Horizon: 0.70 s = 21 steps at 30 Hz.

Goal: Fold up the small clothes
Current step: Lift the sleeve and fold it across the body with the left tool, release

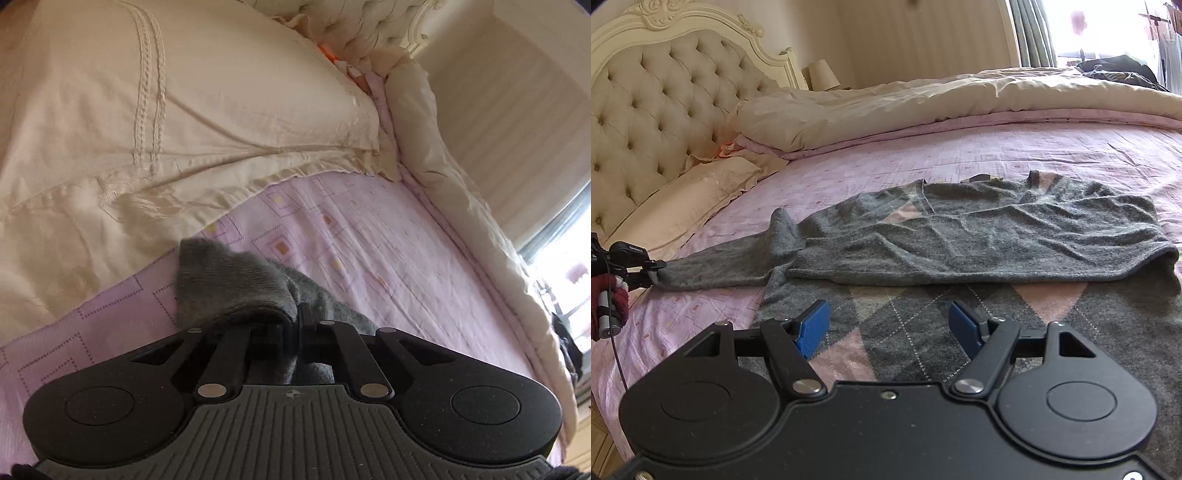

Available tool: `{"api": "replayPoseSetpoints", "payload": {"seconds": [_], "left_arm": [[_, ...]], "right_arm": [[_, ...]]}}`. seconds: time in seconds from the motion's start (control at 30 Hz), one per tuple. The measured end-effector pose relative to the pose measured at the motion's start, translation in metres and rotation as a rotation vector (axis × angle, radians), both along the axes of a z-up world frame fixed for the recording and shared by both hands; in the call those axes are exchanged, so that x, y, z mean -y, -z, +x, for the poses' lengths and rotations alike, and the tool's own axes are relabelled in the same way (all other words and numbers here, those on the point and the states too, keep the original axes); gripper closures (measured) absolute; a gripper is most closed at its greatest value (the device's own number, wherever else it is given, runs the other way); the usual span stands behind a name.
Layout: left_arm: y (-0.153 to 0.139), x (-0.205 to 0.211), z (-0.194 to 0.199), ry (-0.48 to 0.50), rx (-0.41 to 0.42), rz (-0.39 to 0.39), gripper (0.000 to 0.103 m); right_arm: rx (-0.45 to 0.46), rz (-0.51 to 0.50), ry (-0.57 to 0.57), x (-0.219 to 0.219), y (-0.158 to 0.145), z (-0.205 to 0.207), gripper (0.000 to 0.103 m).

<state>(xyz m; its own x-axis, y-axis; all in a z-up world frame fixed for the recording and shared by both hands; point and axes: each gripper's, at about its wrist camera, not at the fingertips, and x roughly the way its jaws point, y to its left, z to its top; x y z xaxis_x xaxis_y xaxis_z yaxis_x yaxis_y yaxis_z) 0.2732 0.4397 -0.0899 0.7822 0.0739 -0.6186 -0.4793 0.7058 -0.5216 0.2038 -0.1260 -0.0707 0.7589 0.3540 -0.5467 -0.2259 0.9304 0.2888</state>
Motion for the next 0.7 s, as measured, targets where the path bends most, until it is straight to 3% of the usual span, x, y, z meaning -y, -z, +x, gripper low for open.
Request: {"api": "replayPoseSetpoints", "payload": {"seconds": [0.13,0.4,0.57,0.7], "left_arm": [[-0.039,0.012,-0.006,0.053,0.024,0.15,0.097],[-0.151,0.051,-0.005,0.178,0.109,0.299,0.097],[-0.211,0.119,0.0,0.303,0.212,0.384,0.097],[-0.242,0.194,0.013,0.431,0.307,0.412,0.097]], "right_arm": [[0.001,0.009,0.004,0.006,0.0,-0.003,0.029],[-0.016,0.047,0.012,0.02,-0.001,-0.016,0.029],[-0.011,0.068,0.014,0.034,-0.002,-0.032,0.029],[-0.004,0.093,0.03,0.051,-0.003,-0.044,0.029]]}}
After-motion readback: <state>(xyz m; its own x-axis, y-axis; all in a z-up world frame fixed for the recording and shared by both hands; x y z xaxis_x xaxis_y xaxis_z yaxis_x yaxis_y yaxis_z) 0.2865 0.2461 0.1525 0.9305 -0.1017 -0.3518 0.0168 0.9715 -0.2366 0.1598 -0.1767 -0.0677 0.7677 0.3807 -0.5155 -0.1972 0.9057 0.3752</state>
